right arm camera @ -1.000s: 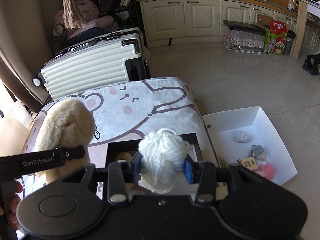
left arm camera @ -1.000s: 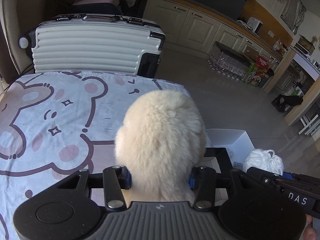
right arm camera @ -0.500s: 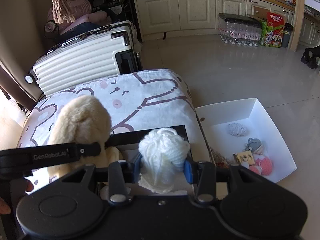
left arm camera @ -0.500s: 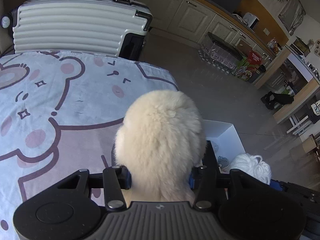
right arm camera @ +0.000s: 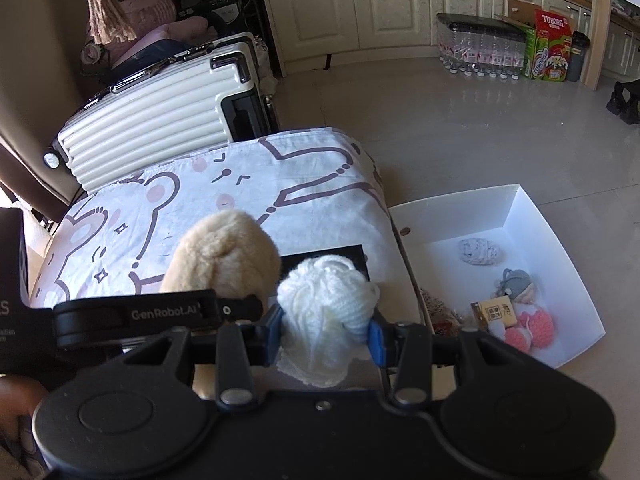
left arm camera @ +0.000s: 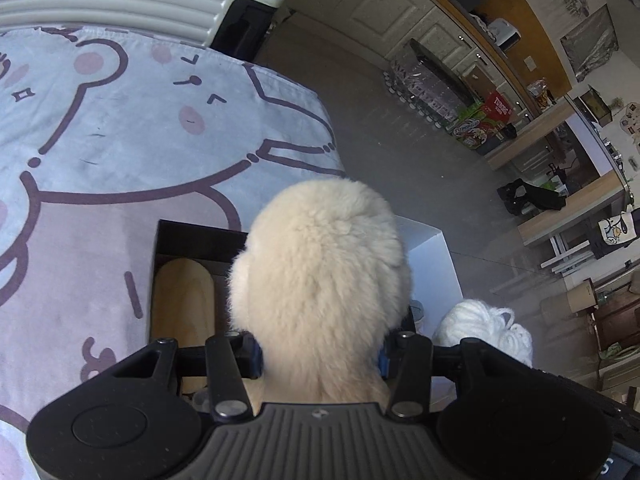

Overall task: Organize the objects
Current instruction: 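Lift the plush bunny with the left gripper while the right gripper carries the yarn ball toward the box, then lower the bunny into the black box while the right gripper releases the yarn ball inside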

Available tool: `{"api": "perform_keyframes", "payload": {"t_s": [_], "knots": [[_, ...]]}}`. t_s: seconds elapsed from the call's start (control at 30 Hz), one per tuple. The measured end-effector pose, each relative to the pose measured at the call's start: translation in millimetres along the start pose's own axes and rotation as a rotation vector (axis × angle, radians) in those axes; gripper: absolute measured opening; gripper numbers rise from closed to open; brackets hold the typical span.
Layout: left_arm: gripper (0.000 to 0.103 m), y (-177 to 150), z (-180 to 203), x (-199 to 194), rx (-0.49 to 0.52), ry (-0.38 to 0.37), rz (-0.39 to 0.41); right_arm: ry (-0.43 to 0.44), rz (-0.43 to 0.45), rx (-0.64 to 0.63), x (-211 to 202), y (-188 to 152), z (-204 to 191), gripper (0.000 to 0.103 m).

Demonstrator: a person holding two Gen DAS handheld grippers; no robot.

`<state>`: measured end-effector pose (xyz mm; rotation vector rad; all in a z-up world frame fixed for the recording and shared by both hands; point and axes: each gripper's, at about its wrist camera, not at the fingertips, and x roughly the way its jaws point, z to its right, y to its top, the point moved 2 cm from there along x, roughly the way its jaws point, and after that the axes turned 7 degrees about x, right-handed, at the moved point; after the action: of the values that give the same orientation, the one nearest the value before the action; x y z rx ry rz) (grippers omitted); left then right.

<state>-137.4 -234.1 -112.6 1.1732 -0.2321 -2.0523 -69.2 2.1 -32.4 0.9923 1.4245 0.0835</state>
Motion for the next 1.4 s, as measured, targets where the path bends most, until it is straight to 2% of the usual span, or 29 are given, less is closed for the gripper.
{"api": "perform_keyframes", "payload": {"t_s": [0.17,0.23,0.37,0.47,0.53,0.8,0.97,1.17,1.27,1.33,1.4], "knots": [[0.050,-3.0,-0.4,17.8,-0.063,-0.124,-0.076,-0.010,-0.002,0.025,6.8,4.0,8.9,0.043],[0.050,-5.7,-5.0,26.2,-0.082,-0.113,-0.121,-0.011,-0.004,0.044,10.2,5.3,12.3,0.043],[0.050,-9.4,-19.4,39.3,-0.086,-0.021,-0.163,-0.012,-0.022,0.039,18.1,4.8,10.7,0.044],[0.050,-6.8,-21.6,41.9,-0.099,-0.020,-0.143,-0.009,-0.032,0.023,21.2,3.6,7.5,0.044],[0.050,-5.1,-18.0,43.1,-0.061,0.005,-0.126,-0.006,-0.039,0.014,23.8,3.5,5.8,0.044],[0.051,-7.2,-16.9,55.9,-0.010,0.035,-0.133,-0.025,-0.053,0.014,31.5,3.6,13.1,0.043],[0.063,-8.9,-13.7,58.4,0.030,0.032,-0.129,-0.027,-0.070,0.014,38.8,2.3,14.9,0.044],[0.068,-5.1,-14.6,44.7,0.019,-0.007,-0.139,-0.026,-0.078,0.031,44.8,2.3,15.4,0.044],[0.068,1.8,-13.9,28.9,0.013,-0.023,-0.119,-0.020,-0.068,0.075,43.5,4.0,21.0,0.044],[0.070,5.9,-10.5,18.0,0.037,-0.017,-0.092,-0.023,-0.067,0.094,42.4,3.9,24.3,0.044],[0.072,9.8,-4.1,6.5,0.099,0.031,-0.056,-0.024,-0.075,0.099,42.9,2.5,25.1,0.044]]}}
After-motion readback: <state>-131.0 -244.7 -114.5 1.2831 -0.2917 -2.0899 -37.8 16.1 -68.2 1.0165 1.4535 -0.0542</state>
